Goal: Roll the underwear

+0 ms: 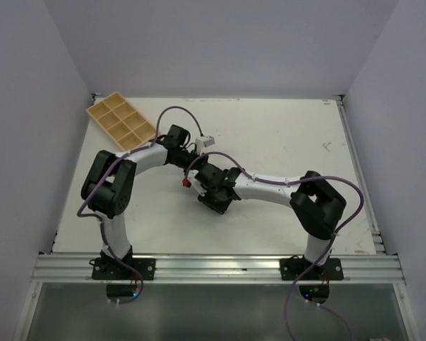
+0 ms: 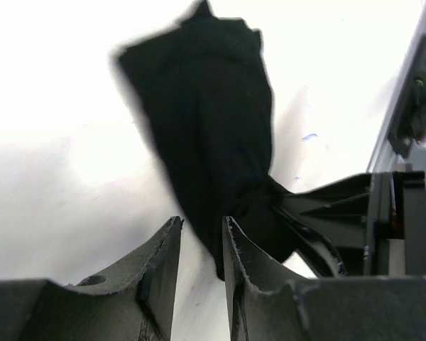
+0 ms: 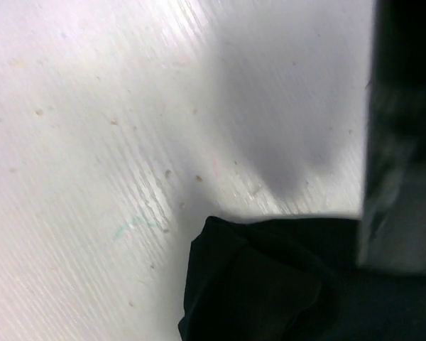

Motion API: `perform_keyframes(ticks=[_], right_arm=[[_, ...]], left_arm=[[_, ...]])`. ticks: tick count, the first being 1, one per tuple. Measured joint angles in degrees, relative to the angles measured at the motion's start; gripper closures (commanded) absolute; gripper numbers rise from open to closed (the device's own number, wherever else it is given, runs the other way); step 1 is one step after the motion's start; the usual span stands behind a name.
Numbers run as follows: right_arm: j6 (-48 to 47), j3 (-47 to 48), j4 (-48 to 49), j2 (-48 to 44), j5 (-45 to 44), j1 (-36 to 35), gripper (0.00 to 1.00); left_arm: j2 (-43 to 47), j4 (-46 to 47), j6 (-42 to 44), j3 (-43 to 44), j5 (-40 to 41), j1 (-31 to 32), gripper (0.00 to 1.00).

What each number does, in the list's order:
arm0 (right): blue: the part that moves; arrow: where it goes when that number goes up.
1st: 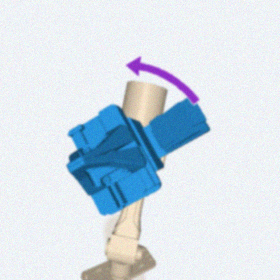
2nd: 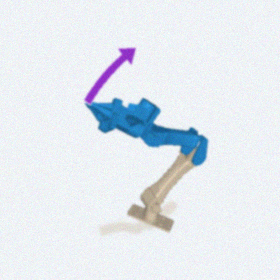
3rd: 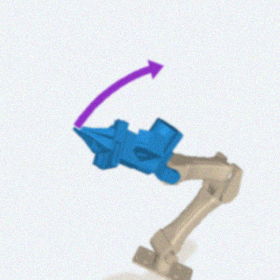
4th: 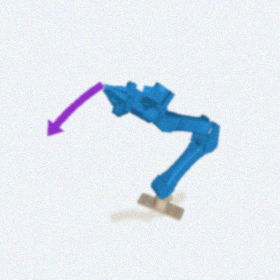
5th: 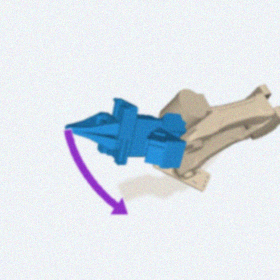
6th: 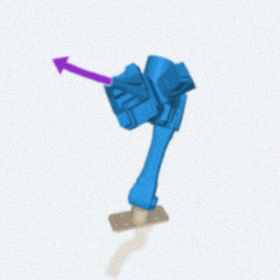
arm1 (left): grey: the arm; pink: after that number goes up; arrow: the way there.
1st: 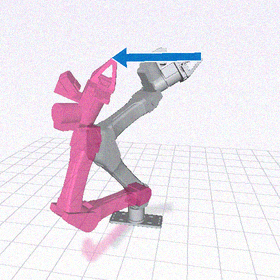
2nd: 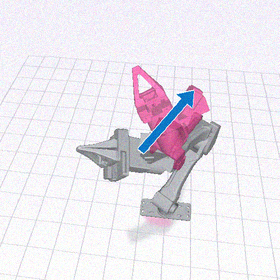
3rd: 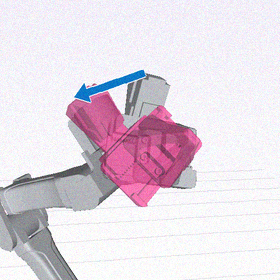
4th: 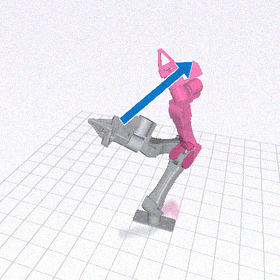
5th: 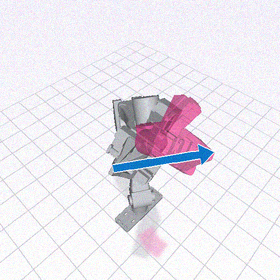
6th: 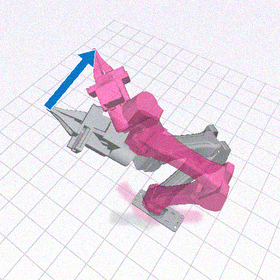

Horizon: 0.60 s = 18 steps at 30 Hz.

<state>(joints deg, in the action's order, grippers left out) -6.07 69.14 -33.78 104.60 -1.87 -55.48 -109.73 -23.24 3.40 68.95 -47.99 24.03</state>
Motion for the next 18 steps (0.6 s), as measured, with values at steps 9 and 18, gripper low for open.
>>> perform_keyframes(ticks=[9, 18], right_arm=[[0.57, -0.24, 0.39, -0.04, 3.23, 0.44, 1.0], [0.04, 0.0, -0.96, -0.02, 9.62, 1.73, 1.0]], left_arm=[[3.34, 6.1, -7.34, -2.71, 3.45, -5.79, 0.61], [7.85, 6.62, -10.27, -2.89, 15.91, -5.97, 0.51]])
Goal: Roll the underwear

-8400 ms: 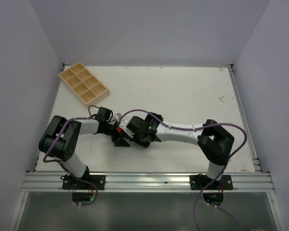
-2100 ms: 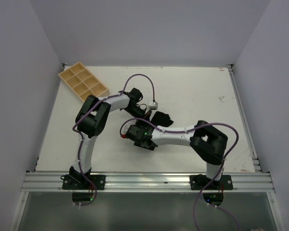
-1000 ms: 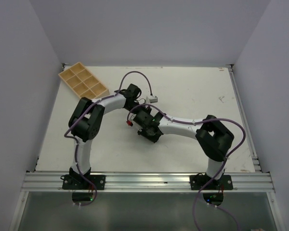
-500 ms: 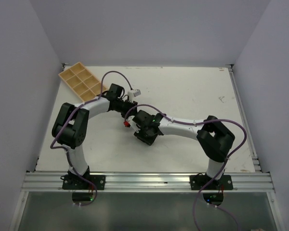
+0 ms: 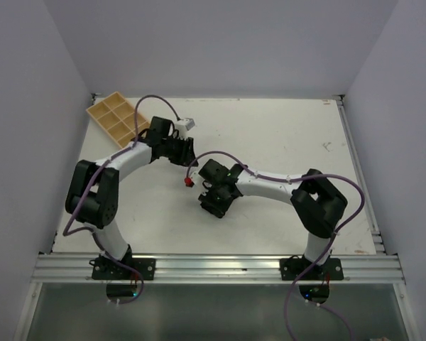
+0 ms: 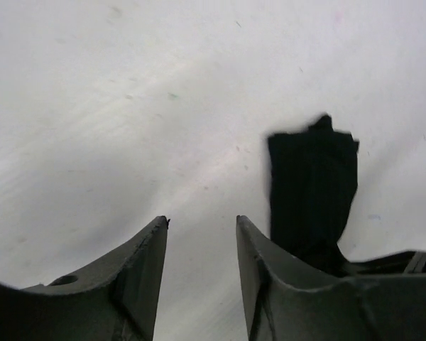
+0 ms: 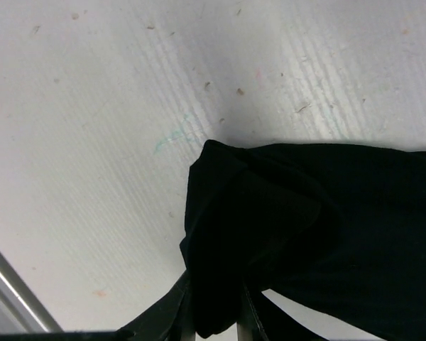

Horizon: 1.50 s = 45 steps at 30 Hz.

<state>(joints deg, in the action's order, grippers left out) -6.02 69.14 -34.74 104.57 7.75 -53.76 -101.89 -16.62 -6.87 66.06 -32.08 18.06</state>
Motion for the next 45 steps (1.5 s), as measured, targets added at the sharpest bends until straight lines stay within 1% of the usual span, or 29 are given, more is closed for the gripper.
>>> perform_keyframes(ticks=[1, 2, 4, 6, 8, 9, 10, 11, 15, 18, 21, 25, 29, 32, 35, 39, 45], right_arm=[[0.04, 0.0, -0.15, 0.02, 1.2, 0.31, 1.0], [0.07, 0.0, -0.24, 0.04, 2.36, 0.59, 1.0], [0.09, 0.02, -0.59, 0.11, 4.48, 1.01, 1.0], [0.07, 0.24, -1.01, 0.48, 6.45, 1.31, 1.0], [0.02, 0.98, -1.86, 1.22, 8.92, 1.88, 1.0], [-0.04, 1.57, -2.45, 1.84, 10.32, 2.62, 1.0], [-0.04, 2.21, -3.02, 2.4, 11.69, 3.17, 1.0], [-0.09, 3.21, -3.93, 3.37, 13.55, 4.07, 1.0], [-0.2, 7.41, -7.74, 8.55, 24.04, 9.05, 1.0], [0.0, 8.2, -8.85, 10.6, 30.25, 12.28, 1.0], [0.33, 7.72, -8.46, 11.17, 34.05, 14.49, 1.0], [1.7, 4.46, -5.07, 11.17, 38.62, 16.48, 1.0], [3.93, 0.57, -0.31, 10.69, 42.88, 18.36, 1.0], [6.82, -3.1, 4.13, 9.05, 44.39, 19.26, 1.0], [9.29, -6.08, 7.34, 7.61, 45.16, 20.09, 1.0], [11.96, -8.83, 10.97, 7.39, 47.56, 21.64, 1.0], [14.75, -13.46, 15.34, 5.55, 49.27, 23.41, 1.0]], left_arm=[[1.7, 0.76, -1.22, -0.55, 2.27, -0.35, 0.41], [4.31, 1.99, -2.56, -1.53, 5.35, -1.07, 0.41], [8.83, 2.99, -5.27, -2.32, 9.35, -3.34, 0.42], [11.23, 4.15, -6.51, -1.55, 10.47, -6.25, 0.44], [11.69, 5.44, -7.04, -0.83, 10.27, -8.55, 0.53], [11.69, 6.14, -7.13, -0.79, 9.6, -9.53, 0.56], [11.69, 6.21, -7.1, -0.85, 8.92, -10.16, 0.63], [11.69, 6.45, -7.15, -1.22, 7.98, -10.45, 0.65], [13.14, 9.66, -5.99, -6.6, 2.16, -10.36, 0.69], [14.32, 11.47, -3.61, -12.2, -4.68, -10.27, 0.7], [14.51, 12.55, 0.83, -15.32, -11.85, -10.1, 0.7], [14.67, 11.34, 9.79, -15.58, -20.17, -9.7, 0.69], [13.57, 4.83, 21.0, -13.42, -25.88, -8.17, 0.65], [9.9, -0.59, 28.35, -9.68, -27.69, -5.16, 0.64], [4.96, -6.93, 35.58, -5.14, -28.04, -0.39, 0.64], [-0.48, -13.25, 42.6, -0.96, -28.83, 4.5, 0.63], [-3.06, -17.77, 48.92, 1.79, -31.17, 5.66, 0.58]])
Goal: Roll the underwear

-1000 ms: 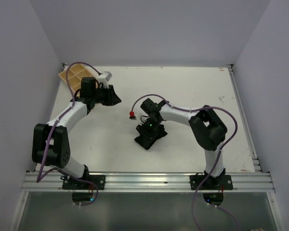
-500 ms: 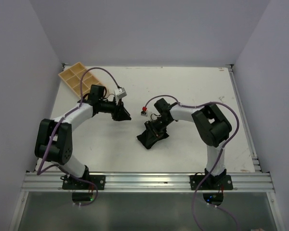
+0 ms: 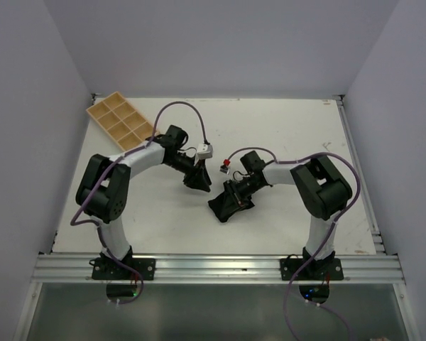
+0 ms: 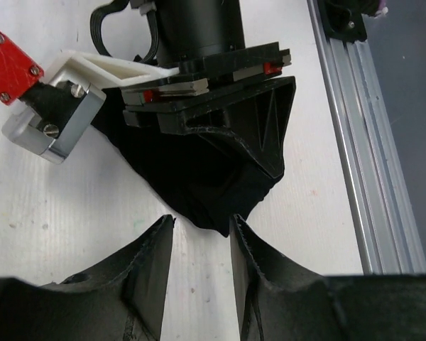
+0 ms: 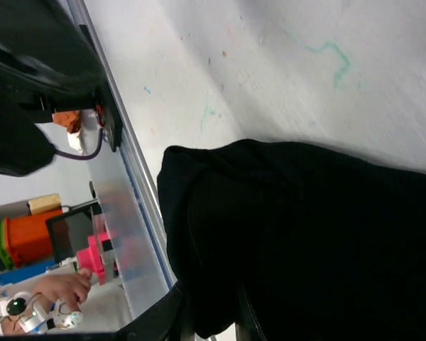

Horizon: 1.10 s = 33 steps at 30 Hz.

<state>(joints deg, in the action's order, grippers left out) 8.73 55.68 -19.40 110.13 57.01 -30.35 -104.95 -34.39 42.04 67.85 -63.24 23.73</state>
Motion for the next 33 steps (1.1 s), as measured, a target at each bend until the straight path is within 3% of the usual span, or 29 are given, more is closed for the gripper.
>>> perform_keyframes(ticks=[10, 25, 33], right_arm=[[6.12, -6.43, 8.94, -1.77, 2.86, 2.01, 1.0], [15.54, -18.36, 26.77, -6.29, 4.39, 2.54, 1.0], [17.38, -19.43, 29.64, -6.43, 4.52, 2.56, 1.0]], left_arm=[[-8.7, -9.86, 12.81, 10.54, -6.71, 1.2, 0.57], [-12.48, -17.4, 19.65, 10.75, -9.14, 4.48, 0.55], [-19.37, -25.9, 27.28, 17.27, -11.41, 7.63, 0.51]])
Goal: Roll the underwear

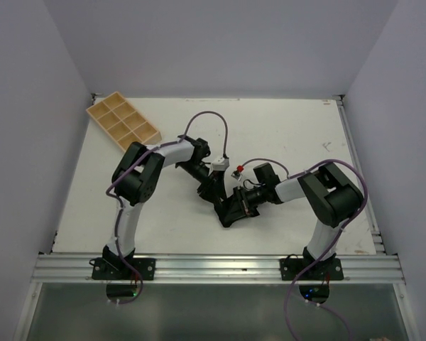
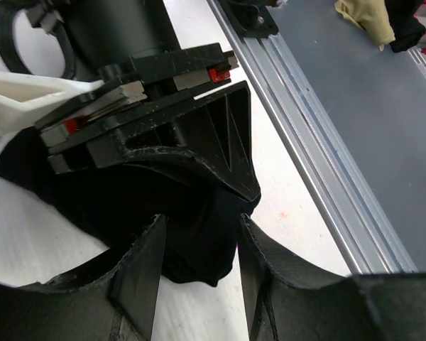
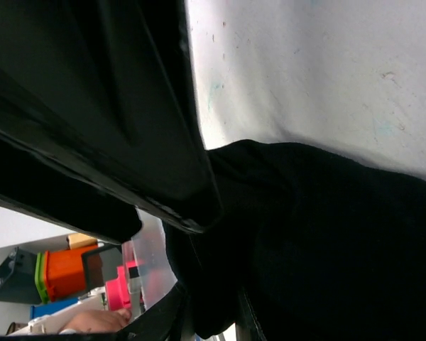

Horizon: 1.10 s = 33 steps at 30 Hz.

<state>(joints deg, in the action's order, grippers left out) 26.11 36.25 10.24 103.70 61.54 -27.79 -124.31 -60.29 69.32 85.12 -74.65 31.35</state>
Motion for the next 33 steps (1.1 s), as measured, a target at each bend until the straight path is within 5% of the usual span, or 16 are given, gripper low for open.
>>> perform_keyframes(ticks=[7, 10, 11, 16, 24, 26, 33], right_arm=[[0.11, -0.33, 0.35, -0.37, -0.26, 0.0, 1.0], [0.11, -0.37, 0.35, -0.37, -0.24, 0.0, 1.0], [0.13, -0.37, 0.31, -0.37, -0.26, 0.0, 1.0], [0.26, -0.37, -1.14, -1.36, -1.4, -0.02, 0.83], [-1.9, 0.15, -12.33, -8.63, -10.64, -0.87, 0.72], [-2.14, 0.17, -14.69, -9.84, -12.31, -0.96, 0.61], [-0.39, -2.14, -17.79, -17.55, -20.57, -1.03, 0.59]], left_arm=[[-4.26, -7.08, 6.78, 1.25, -1.07, 1.57, 0.52], [-5.86, -9.64, 9.73, 2.56, -2.08, 1.79, 0.61], [-6.34, -10.21, 10.54, 2.91, -2.4, 1.84, 0.71], [-7.41, -12.92, 12.13, 3.54, -3.37, 1.99, 0.91], [-8.2, -13.14, 12.17, 4.66, -3.8, 3.63, 0.94], [-8.72, -13.09, 11.74, 5.2, -4.02, 4.22, 0.95], [-10.29, -13.35, 10.56, 6.34, -4.83, 5.42, 0.96]])
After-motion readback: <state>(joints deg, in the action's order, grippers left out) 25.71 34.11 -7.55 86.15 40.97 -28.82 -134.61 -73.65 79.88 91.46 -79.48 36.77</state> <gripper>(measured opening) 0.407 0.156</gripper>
